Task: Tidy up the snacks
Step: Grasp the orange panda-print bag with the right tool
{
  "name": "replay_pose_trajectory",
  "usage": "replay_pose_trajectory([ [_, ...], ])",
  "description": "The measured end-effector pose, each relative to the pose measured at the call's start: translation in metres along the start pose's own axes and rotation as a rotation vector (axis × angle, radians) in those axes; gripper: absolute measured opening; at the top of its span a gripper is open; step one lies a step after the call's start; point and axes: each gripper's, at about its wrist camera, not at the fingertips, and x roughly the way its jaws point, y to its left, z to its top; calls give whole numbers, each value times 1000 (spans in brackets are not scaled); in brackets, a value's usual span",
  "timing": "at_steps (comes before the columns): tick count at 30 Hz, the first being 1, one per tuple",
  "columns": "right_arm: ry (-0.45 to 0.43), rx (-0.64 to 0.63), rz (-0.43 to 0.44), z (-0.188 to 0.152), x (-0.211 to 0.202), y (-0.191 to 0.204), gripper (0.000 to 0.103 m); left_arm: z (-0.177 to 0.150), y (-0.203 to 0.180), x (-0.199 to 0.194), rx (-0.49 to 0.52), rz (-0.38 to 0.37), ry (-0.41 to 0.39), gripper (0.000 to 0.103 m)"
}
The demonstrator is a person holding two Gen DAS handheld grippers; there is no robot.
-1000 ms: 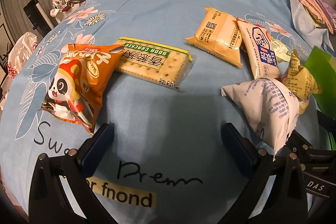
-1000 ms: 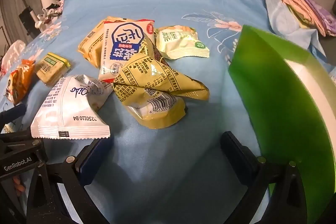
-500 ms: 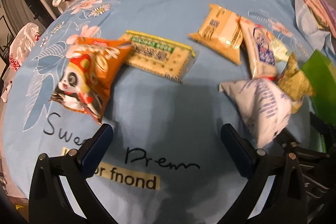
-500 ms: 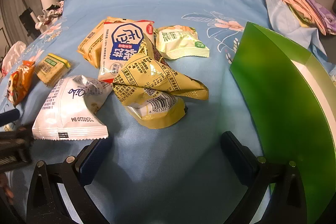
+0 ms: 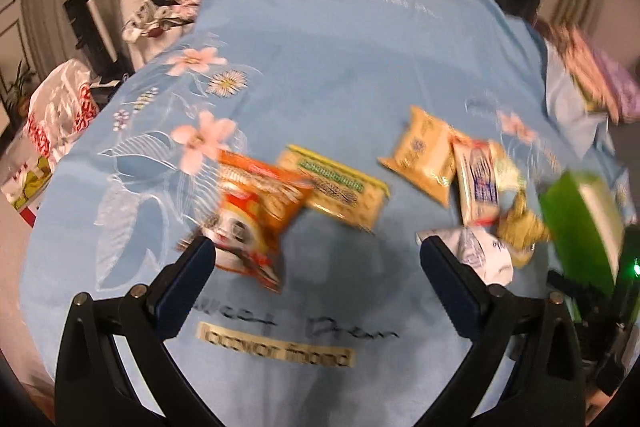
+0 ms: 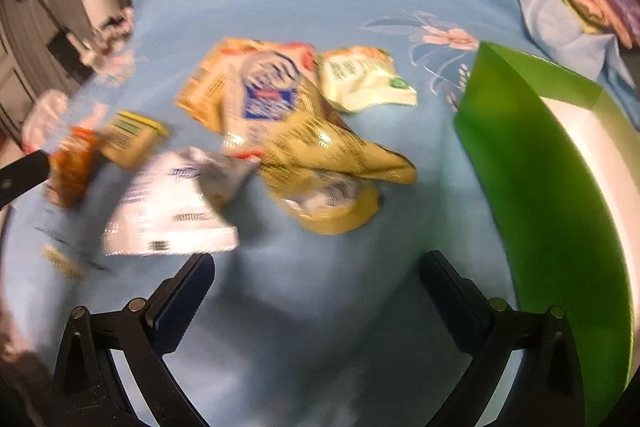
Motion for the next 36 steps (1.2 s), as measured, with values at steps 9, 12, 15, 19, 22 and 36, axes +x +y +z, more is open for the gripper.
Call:
replay_pose_trajectory([
  [9, 8, 82, 314, 46, -48, 35, 97, 13, 65, 8, -264, -61, 52, 96],
  [12, 80, 73, 449, 72, -36, 68, 85, 13, 73, 16, -289, -72, 88, 88],
  [15, 132, 61, 468, 88, -17, 103, 74, 11, 78, 20, -284, -75, 109, 84],
  [19, 238, 71, 544, 98, 18, 147, 68, 9, 86, 29, -292, -95, 145, 79],
  [22, 330, 88, 593, 100, 45, 169, 68, 5, 89, 40, -312, -151, 196, 78],
  [36, 460, 84, 536, 88, 112, 190, 68, 1, 93, 53, -344, -265, 244, 56],
])
